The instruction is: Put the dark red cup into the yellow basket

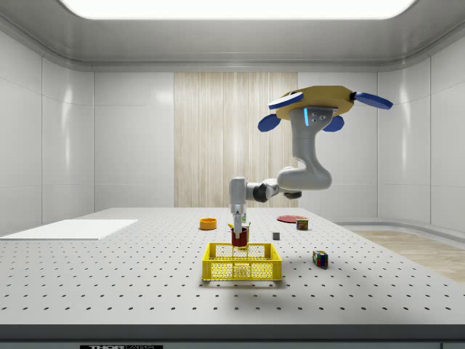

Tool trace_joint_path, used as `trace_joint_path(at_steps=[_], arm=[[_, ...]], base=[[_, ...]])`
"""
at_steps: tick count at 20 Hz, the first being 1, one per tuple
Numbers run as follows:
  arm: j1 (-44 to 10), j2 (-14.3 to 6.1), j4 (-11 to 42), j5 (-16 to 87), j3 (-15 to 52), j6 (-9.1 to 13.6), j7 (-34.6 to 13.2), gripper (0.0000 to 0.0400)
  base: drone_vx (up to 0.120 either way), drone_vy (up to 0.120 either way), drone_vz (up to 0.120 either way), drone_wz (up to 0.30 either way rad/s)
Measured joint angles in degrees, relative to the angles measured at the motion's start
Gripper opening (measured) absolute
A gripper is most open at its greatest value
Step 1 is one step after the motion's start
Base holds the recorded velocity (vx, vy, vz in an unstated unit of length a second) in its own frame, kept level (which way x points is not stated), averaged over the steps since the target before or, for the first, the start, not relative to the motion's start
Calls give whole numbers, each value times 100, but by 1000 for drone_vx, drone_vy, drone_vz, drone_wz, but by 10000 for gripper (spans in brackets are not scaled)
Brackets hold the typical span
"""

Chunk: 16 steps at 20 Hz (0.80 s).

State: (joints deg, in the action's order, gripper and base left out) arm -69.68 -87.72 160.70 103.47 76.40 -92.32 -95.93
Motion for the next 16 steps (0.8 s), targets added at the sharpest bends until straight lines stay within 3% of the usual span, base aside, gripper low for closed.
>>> trace_joint_path(at_steps=[5,16], arm=[[-6,-24,-2,-8,0,-23,-4,99],[-308,-8,-95,350,-384,-162,-251,98]], base=[[0,0,-112,0],[0,0,0,0]])
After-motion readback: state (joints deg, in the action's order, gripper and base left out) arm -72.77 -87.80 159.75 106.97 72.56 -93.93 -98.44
